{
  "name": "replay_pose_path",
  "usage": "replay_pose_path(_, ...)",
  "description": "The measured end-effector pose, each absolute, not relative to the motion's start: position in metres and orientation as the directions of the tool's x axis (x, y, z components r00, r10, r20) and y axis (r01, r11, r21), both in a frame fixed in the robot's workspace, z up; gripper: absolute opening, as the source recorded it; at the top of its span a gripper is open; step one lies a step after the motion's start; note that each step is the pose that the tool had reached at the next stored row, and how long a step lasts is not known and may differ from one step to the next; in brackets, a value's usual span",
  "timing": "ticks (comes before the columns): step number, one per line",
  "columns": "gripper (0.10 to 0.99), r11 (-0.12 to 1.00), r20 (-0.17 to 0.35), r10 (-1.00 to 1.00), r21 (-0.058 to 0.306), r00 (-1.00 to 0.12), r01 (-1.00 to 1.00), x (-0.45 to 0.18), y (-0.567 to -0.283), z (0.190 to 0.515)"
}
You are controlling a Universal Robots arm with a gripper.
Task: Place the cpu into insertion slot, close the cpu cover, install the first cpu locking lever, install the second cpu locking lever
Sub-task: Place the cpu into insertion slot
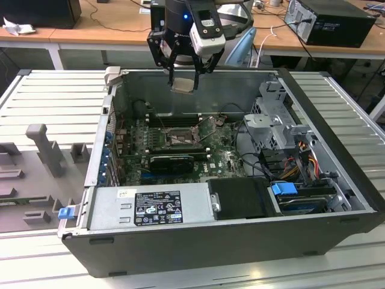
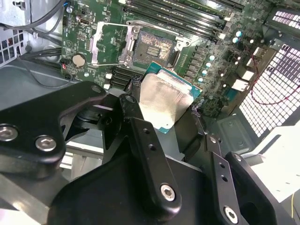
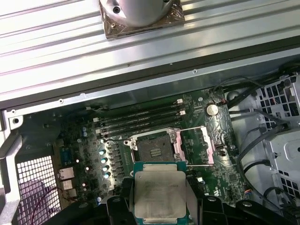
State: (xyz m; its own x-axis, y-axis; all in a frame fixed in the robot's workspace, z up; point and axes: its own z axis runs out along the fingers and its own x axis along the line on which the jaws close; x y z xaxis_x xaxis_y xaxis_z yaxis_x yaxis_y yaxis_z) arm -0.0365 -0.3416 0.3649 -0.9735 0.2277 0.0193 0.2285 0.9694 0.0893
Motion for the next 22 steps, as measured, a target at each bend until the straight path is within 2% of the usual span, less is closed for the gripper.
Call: replay_pose_path(22,0.533,0.962,0.019,0.256,0.089,-0.966,0.257,-0.0365,-0.3416,0.3649)
